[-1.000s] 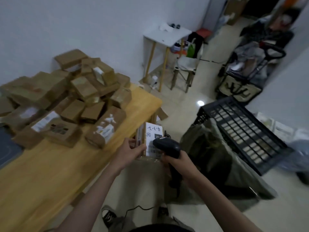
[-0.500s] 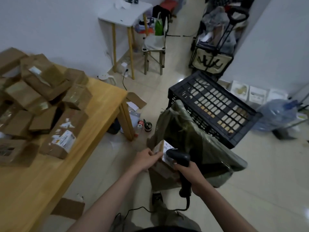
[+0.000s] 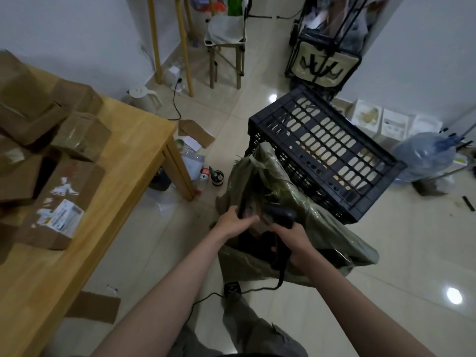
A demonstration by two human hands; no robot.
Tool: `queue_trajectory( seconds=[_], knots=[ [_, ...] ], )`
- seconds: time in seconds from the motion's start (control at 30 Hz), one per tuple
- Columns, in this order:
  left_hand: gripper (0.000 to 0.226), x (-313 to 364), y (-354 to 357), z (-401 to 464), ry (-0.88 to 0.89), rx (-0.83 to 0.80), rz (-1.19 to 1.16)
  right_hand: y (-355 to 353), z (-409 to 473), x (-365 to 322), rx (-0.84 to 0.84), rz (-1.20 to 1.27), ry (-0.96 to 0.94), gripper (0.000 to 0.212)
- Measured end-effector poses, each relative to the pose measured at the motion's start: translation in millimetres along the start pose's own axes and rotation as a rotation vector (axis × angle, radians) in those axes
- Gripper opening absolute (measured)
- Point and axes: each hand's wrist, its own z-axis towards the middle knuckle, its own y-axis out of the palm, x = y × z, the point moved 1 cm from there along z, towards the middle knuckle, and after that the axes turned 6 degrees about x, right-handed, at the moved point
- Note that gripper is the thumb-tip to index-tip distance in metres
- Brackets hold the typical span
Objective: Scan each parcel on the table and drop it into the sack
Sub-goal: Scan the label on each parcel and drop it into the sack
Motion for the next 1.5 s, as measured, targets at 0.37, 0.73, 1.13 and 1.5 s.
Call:
queue_trajectory(
  seconds=[0.37, 0.73, 1.13, 1.5],
  knots=[
    [0.067, -23, -67, -29, 0.106, 0.171, 0.254, 29, -15, -33, -0.18, -0.112, -0.073, 0.021],
    [0.054, -89, -197, -131, 0.105, 0.452, 0.339, 155, -110, -86, -0.386, -0.38, -0.365, 0.019],
    [0.061, -247, -348, -247, -0.058, 0.661, 0.244, 343, -234, -97, -0.624, -0.646, -0.546, 0.013],
    [0.056, -341, -424, -297, -0.092, 0.756, 0.204, 456, -312, -76, -0.634, -0.698, -0.685, 0.02]
  ],
)
